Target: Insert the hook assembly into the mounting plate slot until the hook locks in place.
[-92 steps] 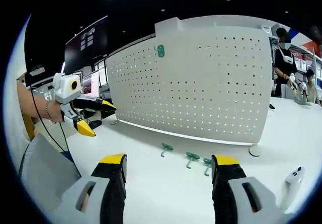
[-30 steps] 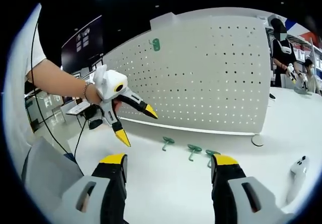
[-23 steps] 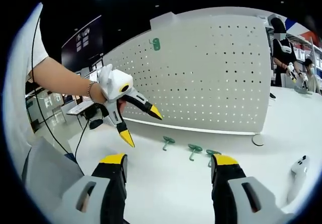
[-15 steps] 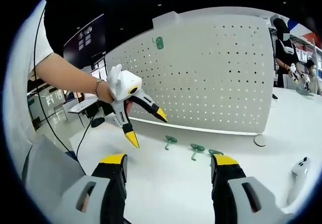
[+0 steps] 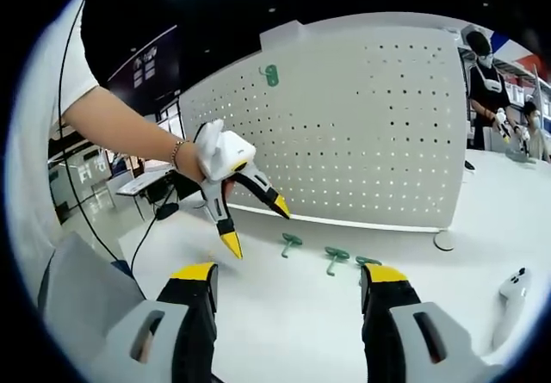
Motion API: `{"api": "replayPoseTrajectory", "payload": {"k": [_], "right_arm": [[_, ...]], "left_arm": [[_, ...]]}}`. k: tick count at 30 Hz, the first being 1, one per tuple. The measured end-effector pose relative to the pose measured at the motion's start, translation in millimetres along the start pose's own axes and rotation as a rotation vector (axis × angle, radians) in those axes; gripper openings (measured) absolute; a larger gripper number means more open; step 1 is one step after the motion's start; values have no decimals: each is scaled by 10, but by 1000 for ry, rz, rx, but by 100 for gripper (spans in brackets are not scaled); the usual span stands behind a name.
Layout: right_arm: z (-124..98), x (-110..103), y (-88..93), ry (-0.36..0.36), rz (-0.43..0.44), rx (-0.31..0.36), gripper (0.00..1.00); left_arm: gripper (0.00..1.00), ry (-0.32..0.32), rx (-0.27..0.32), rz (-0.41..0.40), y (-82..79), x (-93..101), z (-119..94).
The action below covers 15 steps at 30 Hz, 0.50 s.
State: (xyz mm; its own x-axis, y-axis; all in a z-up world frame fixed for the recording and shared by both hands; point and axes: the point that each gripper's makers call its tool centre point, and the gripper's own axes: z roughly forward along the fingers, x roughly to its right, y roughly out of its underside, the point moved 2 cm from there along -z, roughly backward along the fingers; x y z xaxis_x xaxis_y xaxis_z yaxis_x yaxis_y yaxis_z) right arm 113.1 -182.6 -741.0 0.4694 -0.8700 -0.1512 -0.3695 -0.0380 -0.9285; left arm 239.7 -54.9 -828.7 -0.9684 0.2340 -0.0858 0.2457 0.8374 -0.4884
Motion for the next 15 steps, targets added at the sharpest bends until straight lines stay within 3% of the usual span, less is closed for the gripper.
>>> {"api": "replayPoseTrajectory", "payload": {"k": [15], "right_arm": [[-6,18,-7,7,12,5,66]], "left_arm": [[75,28,-59,9,82,-74,240]]}}
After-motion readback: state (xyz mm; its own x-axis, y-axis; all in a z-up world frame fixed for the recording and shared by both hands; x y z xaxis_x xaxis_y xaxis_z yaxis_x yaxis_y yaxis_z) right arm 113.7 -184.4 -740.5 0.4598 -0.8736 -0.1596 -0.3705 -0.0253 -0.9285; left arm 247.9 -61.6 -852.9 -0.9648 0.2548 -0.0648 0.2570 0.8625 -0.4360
